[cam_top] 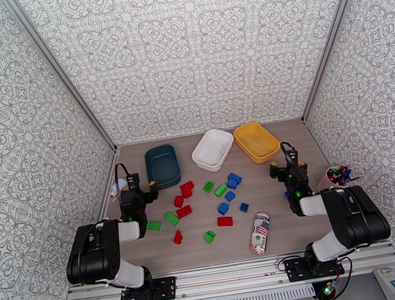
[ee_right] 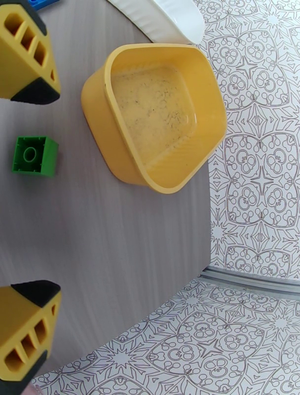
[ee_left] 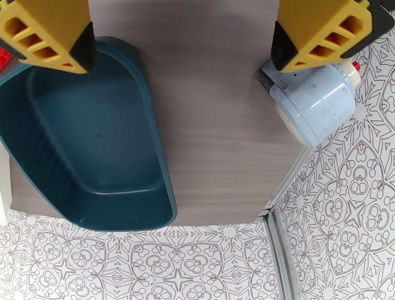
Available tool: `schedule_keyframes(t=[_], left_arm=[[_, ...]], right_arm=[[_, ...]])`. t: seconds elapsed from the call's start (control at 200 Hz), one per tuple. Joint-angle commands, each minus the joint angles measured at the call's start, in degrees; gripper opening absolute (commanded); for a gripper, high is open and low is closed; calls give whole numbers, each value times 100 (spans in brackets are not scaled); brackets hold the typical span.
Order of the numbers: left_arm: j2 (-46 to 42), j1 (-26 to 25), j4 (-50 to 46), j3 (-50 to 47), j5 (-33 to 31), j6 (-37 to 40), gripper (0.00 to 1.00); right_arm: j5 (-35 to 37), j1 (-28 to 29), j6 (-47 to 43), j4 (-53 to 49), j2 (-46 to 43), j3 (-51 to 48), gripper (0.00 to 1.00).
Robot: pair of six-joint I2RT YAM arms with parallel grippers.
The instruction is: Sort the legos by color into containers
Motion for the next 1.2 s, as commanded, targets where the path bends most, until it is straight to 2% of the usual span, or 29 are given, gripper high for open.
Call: schedule_keyframes(t=[0.0,0.115,0.25,0.335,0.43,0.54,0.595,0.675,0.77,0.825,0.91,0.985,1.06,1.195], left_arm=[[-76,93,-67,79,179,-149,99],[-412,121,-145,1,-136,-319,99],[-962,118,-1378,395,-649,-492,99],[-1348,30,-1710,476,-787,-440,99],[-1886,-144,-2108,558,-1229,-730,99],[-2444,-201,-3812,1157,-1730,-1748,100],[-2619,-184,-4718,1486,-1796,-2246,99],[-2882,-138,-5666,1787,-1494,-2917,99],[-3183,-81,-6420,1885,-569,-3389,99],[-3311,-85,-6737,1858,22,-3606,99],[-3424,-181,-7043,1716,979,-3811,99],[-3487,-563,-7314,1572,1286,-4031,99],[-3589,-1232,-7313,1355,1343,-4311,99],[-3790,-3018,-6871,912,442,-5063,99]], right_arm=[[-51,20,-61,84,-69,17,99],[100,21,-7,-237,-563,-32,99],[453,21,148,-1179,-1493,84,99],[819,31,441,-2248,-2019,383,99],[1581,20,1487,-4077,-2404,1007,99],[1264,20,2074,-5753,-2671,1647,99],[803,20,2237,-6303,-2790,1839,98],[-148,19,2332,-6710,-3003,1935,86],[-1106,20,2443,-7339,-3021,2177,75],[-1336,20,2482,-7810,-2919,2354,71],[-1321,20,2622,-8351,-2772,2461,72],[-1170,20,2679,-8605,-2695,2395,76],[-869,20,2702,-8745,-2614,2316,83],[-564,8,2743,-8791,-2280,2273,90]])
